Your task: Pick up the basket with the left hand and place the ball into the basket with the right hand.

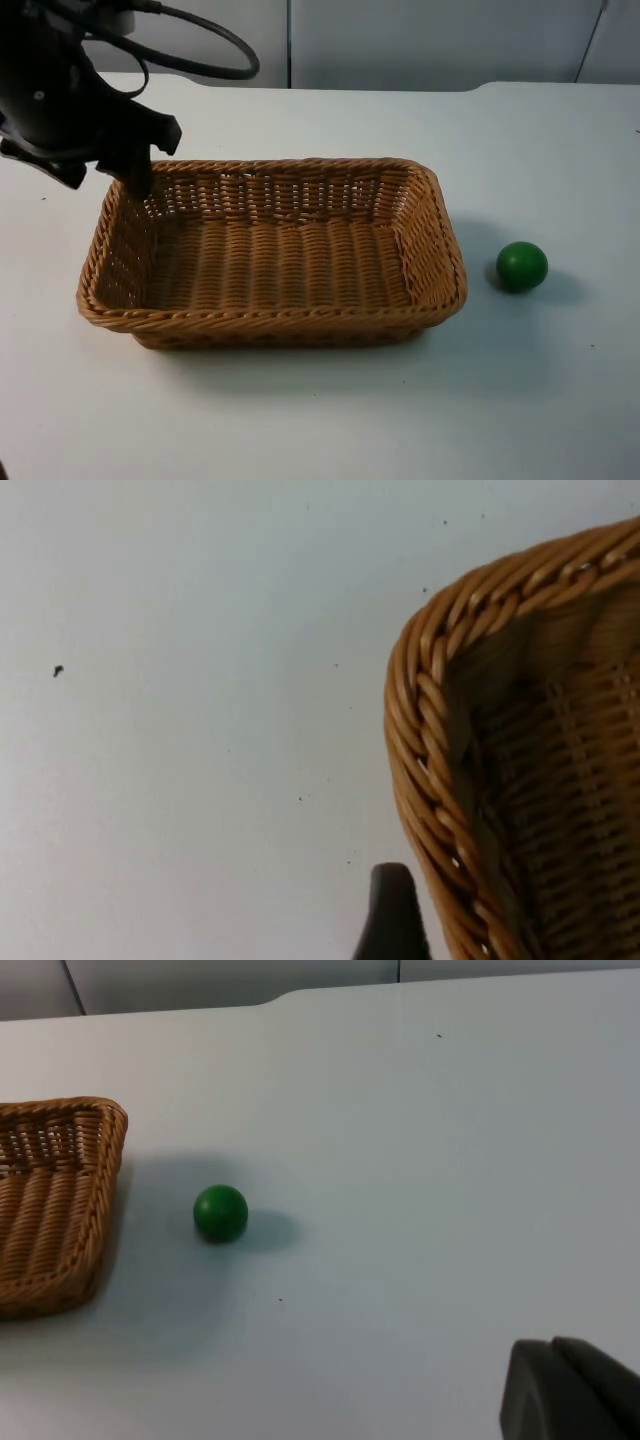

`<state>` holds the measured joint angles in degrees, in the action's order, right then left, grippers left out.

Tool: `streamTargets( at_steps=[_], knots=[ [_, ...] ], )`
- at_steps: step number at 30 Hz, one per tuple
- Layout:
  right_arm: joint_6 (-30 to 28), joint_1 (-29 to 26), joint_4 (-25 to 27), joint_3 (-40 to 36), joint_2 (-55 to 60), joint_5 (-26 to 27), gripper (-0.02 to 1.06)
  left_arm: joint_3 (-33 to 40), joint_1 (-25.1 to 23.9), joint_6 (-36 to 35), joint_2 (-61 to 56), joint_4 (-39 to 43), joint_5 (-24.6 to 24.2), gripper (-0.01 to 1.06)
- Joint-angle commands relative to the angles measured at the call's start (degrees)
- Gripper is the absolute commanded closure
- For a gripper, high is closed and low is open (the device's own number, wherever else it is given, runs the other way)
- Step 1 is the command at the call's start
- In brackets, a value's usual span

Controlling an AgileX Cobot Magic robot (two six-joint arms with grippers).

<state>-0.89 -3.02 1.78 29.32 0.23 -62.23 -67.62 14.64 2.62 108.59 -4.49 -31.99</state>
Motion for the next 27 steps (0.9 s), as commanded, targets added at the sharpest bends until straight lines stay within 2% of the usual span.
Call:
streamTargets(
  at_steps=[1,21,23,24,27],
  knots=[
    [-0.30,-0.30,-0.01,-0.20,-0.23,0.43,1.05,-0.48,0.37,-0.99,0.69,0.62,0.52,0.45],
    [-0.30,-0.30,-0.01,-0.20,-0.23,0.43,1.05,-0.48,0.37,-3.74,9.70,1.88,2.69,0.47],
    [-0.30,-0.30,-0.01,-0.20,-0.23,0.43,1.05,-0.48,0.37,-4.93,10.12,1.88,2.69,0.51],
    [-0.30,-0.30,-0.01,-0.20,-0.23,0.43,1.05,-0.48,0.26,-6.11,10.43,1.88,2.69,0.57],
    [-0.30,-0.30,-0.01,-0.20,-0.23,0.43,1.05,-0.48,0.25,-7.79,10.76,1.88,2.69,0.92]
  ],
)
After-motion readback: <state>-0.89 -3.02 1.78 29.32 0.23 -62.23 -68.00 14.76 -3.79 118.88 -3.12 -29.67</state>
